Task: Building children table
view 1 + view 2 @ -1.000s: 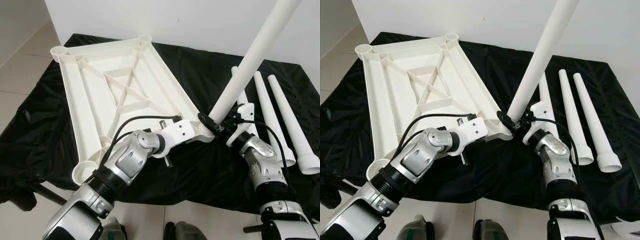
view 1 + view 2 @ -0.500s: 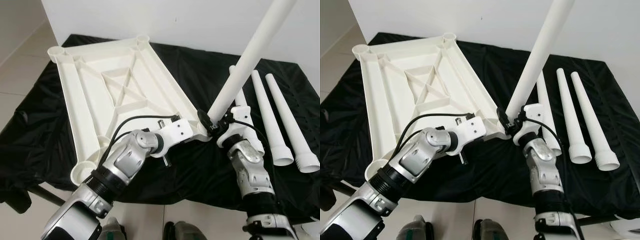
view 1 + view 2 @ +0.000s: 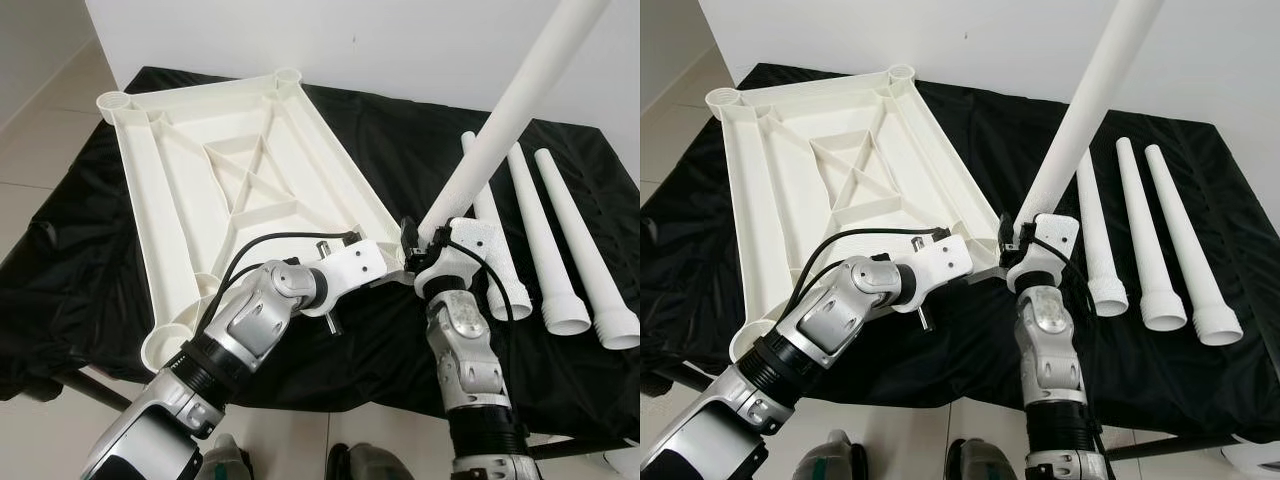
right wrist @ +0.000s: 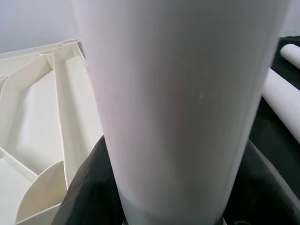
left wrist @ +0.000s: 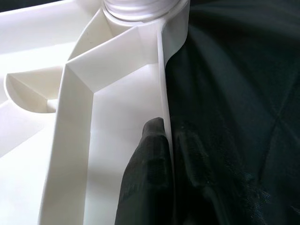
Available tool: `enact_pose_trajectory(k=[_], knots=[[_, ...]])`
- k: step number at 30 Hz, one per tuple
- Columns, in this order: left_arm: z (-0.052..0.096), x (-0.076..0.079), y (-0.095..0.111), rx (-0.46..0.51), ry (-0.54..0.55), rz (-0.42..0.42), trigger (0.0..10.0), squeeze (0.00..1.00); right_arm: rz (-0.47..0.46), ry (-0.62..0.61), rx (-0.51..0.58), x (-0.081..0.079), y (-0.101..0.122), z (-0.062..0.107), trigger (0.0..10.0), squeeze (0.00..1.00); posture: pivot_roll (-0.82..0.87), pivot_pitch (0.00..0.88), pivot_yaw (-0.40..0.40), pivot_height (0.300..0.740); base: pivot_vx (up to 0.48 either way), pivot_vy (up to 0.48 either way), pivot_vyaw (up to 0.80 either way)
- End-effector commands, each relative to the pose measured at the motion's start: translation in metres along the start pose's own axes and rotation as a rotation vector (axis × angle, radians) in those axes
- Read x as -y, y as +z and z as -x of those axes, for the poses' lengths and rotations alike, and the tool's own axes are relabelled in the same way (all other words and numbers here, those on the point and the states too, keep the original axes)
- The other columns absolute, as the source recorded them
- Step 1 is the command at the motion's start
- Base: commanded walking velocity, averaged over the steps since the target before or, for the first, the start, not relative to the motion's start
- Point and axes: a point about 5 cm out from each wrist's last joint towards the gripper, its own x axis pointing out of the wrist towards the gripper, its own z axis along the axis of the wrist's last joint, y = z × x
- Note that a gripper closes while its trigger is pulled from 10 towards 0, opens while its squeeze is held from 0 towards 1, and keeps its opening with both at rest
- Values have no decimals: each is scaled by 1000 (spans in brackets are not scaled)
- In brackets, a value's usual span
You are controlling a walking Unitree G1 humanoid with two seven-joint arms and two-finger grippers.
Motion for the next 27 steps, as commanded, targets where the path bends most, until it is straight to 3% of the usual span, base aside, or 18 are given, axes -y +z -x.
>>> enact_pose_trajectory(k=[1,4,5,6,7,13,25,26,27], knots=[[-4,8,-5,-27,-12,-14,10000,0,-45,22,-21,-12,-2,4,10000,0,-27,14,-58,740,0,0,0],[-4,7,-5,-28,-13,-15,10000,0,-45,13,-21,-11,-1,4,10000,0,-27,14,-58,740,0,0,0],[-4,7,-5,-28,-13,-16,10000,0,-45,8,-19,-10,0,4,10000,75,-28,16,-58,740,0,0,0],[-4,7,-5,-28,-13,-16,10000,0,-45,8,-19,-10,0,4,10000,75,-28,16,-58,740,0,0,0],[-4,7,-5,-28,-13,-17,10000,0,-64,14,-13,-11,1,4,10000,1000,-28,16,-57,740,0,0,0],[-4,7,-4,-27,-12,-15,10000,0,-107,51,3,-10,4,3,10000,1000,-30,17,-58,740,0,0,0],[-5,6,-3,-23,-9,-14,10000,0,-74,163,-14,-1,7,1,10000,1000,-35,27,-58,740,0,0,0],[-5,5,-2,-22,-6,-13,10000,0,-47,212,-23,8,7,-1,10000,0,-37,32,-58,740,0,0,0],[-5,5,-2,-22,-6,-13,10000,0,-47,212,-23,8,7,-1,10000,0,-37,32,-58,740,0,0,0]])
